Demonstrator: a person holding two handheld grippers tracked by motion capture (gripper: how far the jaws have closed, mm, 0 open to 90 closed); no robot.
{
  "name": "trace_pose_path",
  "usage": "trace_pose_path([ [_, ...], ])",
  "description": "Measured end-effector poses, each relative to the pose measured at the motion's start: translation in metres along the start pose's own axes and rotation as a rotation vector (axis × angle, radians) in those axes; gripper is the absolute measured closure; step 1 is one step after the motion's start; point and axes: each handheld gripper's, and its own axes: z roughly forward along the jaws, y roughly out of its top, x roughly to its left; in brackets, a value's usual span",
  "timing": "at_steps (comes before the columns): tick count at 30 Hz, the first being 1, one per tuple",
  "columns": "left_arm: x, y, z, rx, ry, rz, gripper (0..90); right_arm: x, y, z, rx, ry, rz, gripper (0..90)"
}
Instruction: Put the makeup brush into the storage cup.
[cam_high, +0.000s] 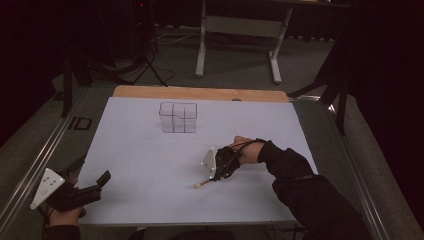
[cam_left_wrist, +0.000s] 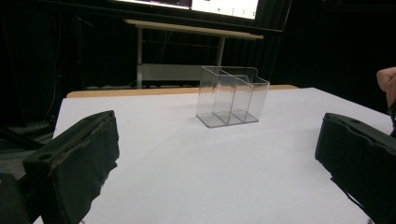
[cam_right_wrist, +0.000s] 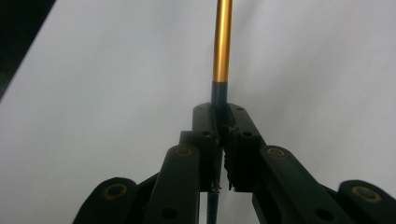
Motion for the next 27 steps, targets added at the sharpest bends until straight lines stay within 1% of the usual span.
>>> trace_pose_path([
  [3,0.0,0.0,0.0,-0.001,0.0,-0.002,0.0,0.002,-0.004,-0.007,-0.064,-0.033,0.047,83.1],
  [4,0.0,0.0,0.0,-0.001,0.0,-0.002,0.0,0.002,-0.004,-0.007,-0.064,-0.033,0.047,83.1],
  [5,0.0,0.0,0.0,-0.002,0.0,-0.003,0.0,0.002,-0.006,-0.01,-0.082,-0.046,0.072,83.1],
  [6,0.0,0.0,0.0,-0.003,0.0,-0.003,0.0,0.003,-0.009,-0.014,-0.125,-0.062,0.136,83.1],
  [7,0.0,0.0,0.0,-0.004,-0.001,-0.002,0.0,0.003,-0.01,-0.017,-0.142,-0.073,0.165,83.1],
  [8,0.0,0.0,0.0,-0.004,-0.001,-0.002,0.0,0.004,-0.012,-0.019,-0.157,-0.079,0.183,83.1],
  [9,0.0,0.0,0.0,-0.004,-0.001,-0.002,0.0,0.004,-0.012,-0.019,-0.157,-0.079,0.183,83.1],
  [10,0.0,0.0,0.0,-0.004,-0.002,-0.003,0.0,0.006,-0.016,-0.022,-0.184,-0.096,0.224,83.1],
  [12,0.0,0.001,0.0,-0.004,-0.002,-0.002,0.0,0.008,-0.018,-0.024,-0.205,-0.106,0.267,83.1],
  [13,-0.001,0.001,0.0,-0.004,-0.002,-0.003,0.0,0.008,-0.018,-0.024,-0.205,-0.106,0.267,83.1],
  [14,-0.001,0.001,0.0,-0.004,-0.002,-0.003,0.0,0.011,-0.021,-0.027,-0.228,-0.124,0.32,83.1],
  [18,-0.001,0.001,0.0,-0.003,-0.004,-0.004,0.0,0.014,-0.026,-0.032,-0.284,-0.16,0.423,83.1],
  [19,-0.001,0.001,0.001,-0.003,-0.004,-0.003,0.0,0.014,-0.027,-0.033,-0.306,-0.16,0.45,83.1],
  [20,-0.001,0.001,0.001,-0.003,-0.004,-0.003,0.0,0.014,-0.027,-0.033,-0.306,-0.16,0.45,83.1],
  [21,-0.002,0.001,0.001,-0.004,-0.005,-0.004,0.0,0.016,-0.029,-0.034,-0.337,-0.172,0.504,83.1],
  [23,-0.002,0.001,0.001,-0.002,-0.005,-0.003,0.0,0.017,-0.03,-0.035,-0.359,-0.18,0.547,83.1],
  [24,-0.002,0.001,0.001,-0.001,-0.006,-0.004,0.0,0.018,-0.031,-0.035,-0.358,-0.183,0.574,83.2],
  [25,-0.002,0.0,0.001,0.0,-0.006,-0.004,0.0,0.018,-0.031,-0.035,-0.358,-0.183,0.574,83.2],
  [26,-0.002,0.0,0.001,0.001,-0.008,-0.003,0.0,0.019,-0.033,-0.035,-0.379,-0.182,0.613,83.1],
  [27,-0.002,0.0,0.001,0.001,-0.008,-0.003,0.0,0.019,-0.033,-0.035,-0.379,-0.182,0.613,83.1],
])
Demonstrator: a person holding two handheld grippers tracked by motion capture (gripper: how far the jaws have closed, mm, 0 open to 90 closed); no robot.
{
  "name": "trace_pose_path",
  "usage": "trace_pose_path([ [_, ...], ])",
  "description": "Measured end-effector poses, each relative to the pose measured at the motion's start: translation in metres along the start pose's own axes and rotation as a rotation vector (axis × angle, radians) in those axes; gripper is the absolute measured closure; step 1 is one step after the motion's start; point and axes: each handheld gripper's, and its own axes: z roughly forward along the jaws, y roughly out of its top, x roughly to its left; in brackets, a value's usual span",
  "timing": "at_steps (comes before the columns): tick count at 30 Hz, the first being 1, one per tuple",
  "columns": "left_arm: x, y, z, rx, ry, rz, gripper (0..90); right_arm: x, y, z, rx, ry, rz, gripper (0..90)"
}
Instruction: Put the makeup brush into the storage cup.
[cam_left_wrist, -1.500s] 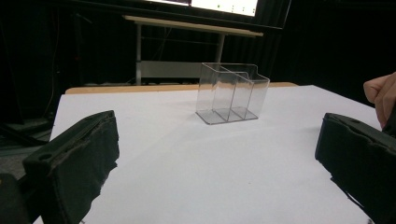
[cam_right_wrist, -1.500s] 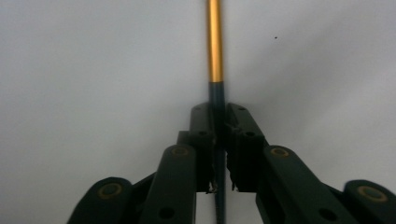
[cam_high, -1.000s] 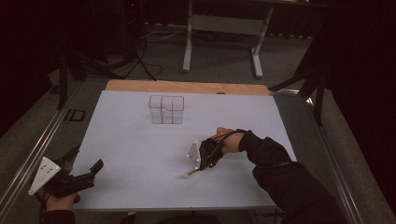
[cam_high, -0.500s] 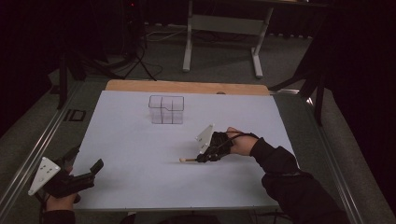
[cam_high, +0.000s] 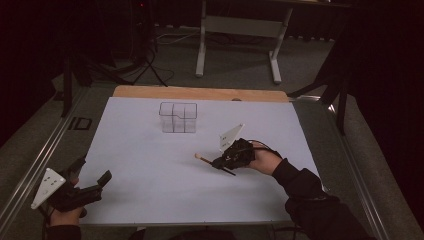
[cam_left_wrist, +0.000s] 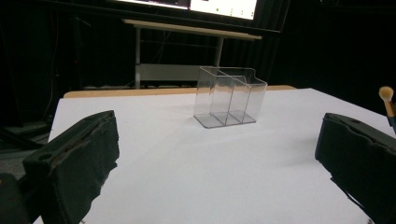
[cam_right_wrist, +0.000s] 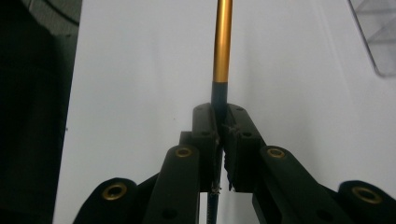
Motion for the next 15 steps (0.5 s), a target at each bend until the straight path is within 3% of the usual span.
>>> trace_pose_path([
  [8,-0.001,0.0,0.0,0.004,-0.003,0.001,0.0,0.003,-0.006,-0.005,-0.083,-0.06,0.156,83.2],
  [11,-0.001,0.0,0.001,0.006,-0.004,0.001,0.0,0.005,-0.009,-0.008,-0.126,-0.092,0.212,83.2],
  [12,-0.001,0.0,0.001,0.007,-0.005,0.001,0.0,0.006,-0.011,-0.01,-0.16,-0.115,0.251,83.3],
  [13,-0.002,0.0,0.001,0.007,-0.008,0.004,0.0,0.006,-0.011,-0.01,-0.16,-0.115,0.251,83.3],
  [15,-0.003,0.0,0.002,0.011,-0.012,0.007,0.0,0.006,-0.014,-0.011,-0.194,-0.126,0.307,83.3],
])
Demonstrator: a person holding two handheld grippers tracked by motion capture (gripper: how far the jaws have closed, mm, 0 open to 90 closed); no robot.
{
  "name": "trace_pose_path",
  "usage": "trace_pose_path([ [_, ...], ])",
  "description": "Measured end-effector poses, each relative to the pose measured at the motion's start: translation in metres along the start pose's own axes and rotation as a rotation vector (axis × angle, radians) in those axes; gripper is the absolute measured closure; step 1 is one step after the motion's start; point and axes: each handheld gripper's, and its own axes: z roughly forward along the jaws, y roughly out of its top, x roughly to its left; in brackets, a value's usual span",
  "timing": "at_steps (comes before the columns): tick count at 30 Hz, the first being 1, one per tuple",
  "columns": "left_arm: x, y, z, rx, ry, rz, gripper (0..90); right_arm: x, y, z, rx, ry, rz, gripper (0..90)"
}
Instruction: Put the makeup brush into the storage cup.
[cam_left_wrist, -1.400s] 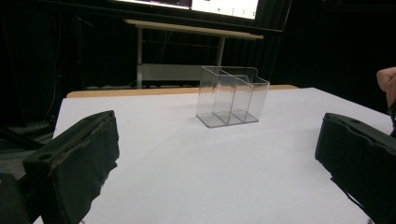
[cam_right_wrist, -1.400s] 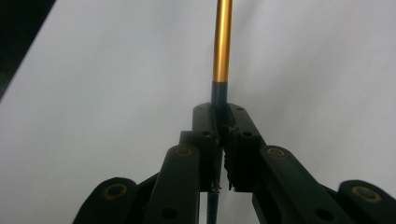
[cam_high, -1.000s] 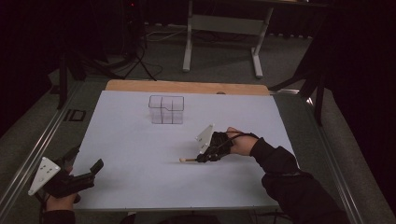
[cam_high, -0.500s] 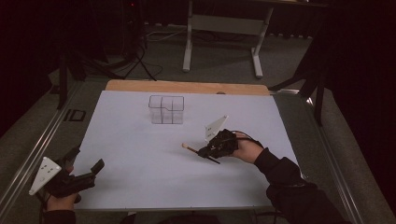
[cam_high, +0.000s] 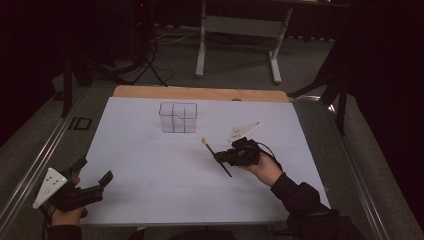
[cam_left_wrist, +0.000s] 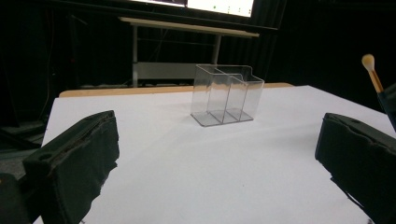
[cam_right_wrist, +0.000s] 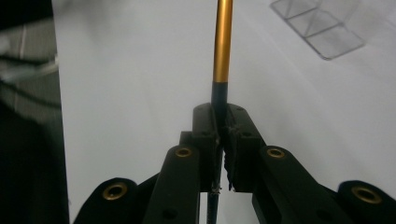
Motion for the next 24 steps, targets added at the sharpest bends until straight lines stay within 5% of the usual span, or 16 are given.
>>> trace_pose_path([
  [6,-0.003,0.001,0.004,0.02,-0.018,0.007,0.0,-0.003,-0.007,-0.006,-0.062,-0.035,0.131,83.3],
  [16,-0.017,0.006,0.016,0.114,-0.054,-0.026,0.0,0.001,-0.019,-0.018,-0.182,-0.086,0.279,83.3],
  [24,-0.033,0.013,0.029,0.163,-0.144,-0.079,0.0,0.0,-0.026,-0.03,-0.241,-0.109,0.395,83.3],
])
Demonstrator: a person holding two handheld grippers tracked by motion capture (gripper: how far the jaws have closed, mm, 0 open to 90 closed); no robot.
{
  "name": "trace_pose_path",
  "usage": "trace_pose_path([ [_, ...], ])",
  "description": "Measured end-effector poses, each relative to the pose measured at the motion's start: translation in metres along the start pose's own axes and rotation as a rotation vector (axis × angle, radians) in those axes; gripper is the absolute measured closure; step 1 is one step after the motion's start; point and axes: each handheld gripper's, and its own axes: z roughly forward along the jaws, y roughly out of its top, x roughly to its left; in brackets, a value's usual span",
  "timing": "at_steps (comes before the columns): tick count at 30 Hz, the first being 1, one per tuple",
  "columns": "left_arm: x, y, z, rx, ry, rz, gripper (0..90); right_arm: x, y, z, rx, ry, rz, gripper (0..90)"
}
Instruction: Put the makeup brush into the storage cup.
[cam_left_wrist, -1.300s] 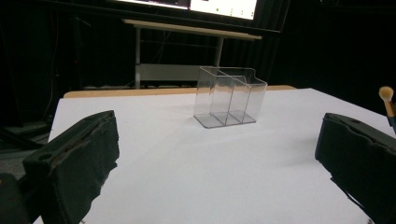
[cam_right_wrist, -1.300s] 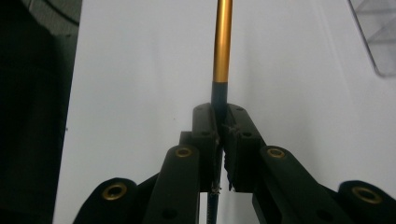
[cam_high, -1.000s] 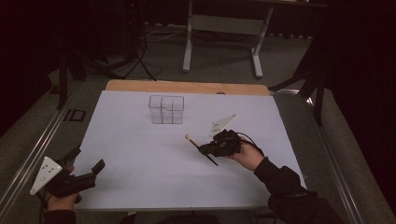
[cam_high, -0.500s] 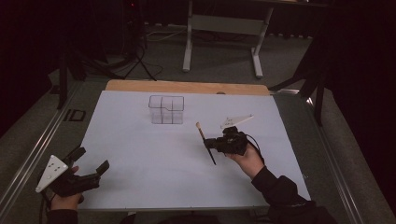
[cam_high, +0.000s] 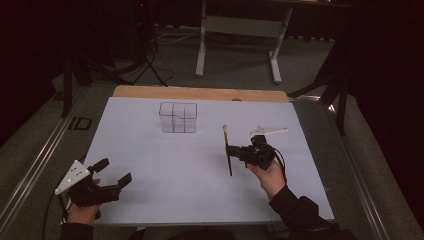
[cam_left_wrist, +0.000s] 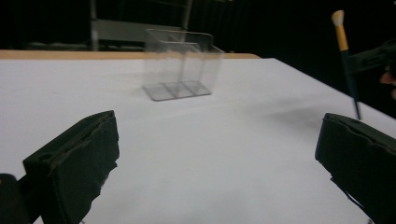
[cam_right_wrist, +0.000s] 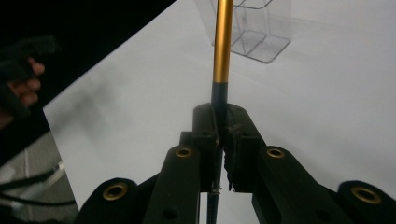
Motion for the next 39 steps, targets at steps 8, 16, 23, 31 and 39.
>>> trace_pose_path([
  [8,-0.015,0.015,0.019,0.051,-0.051,0.036,0.0,-0.001,-0.009,-0.006,-0.033,-0.034,0.053,83.4],
  [16,-0.029,0.036,0.045,0.133,-0.102,-0.004,0.0,-0.002,-0.016,-0.007,-0.062,-0.049,0.065,83.3],
  [23,-0.044,0.058,0.063,0.161,-0.17,-0.003,0.0,0.004,-0.017,-0.003,-0.056,-0.064,0.02,83.3],
  [31,-0.059,0.078,0.086,0.195,-0.24,0.015,0.0,0.004,-0.017,-0.001,-0.075,-0.053,0.018,83.3],
  [39,-0.073,0.093,0.114,0.237,-0.276,0.006,0.0,0.003,-0.017,-0.002,-0.08,-0.056,0.016,83.3],
])
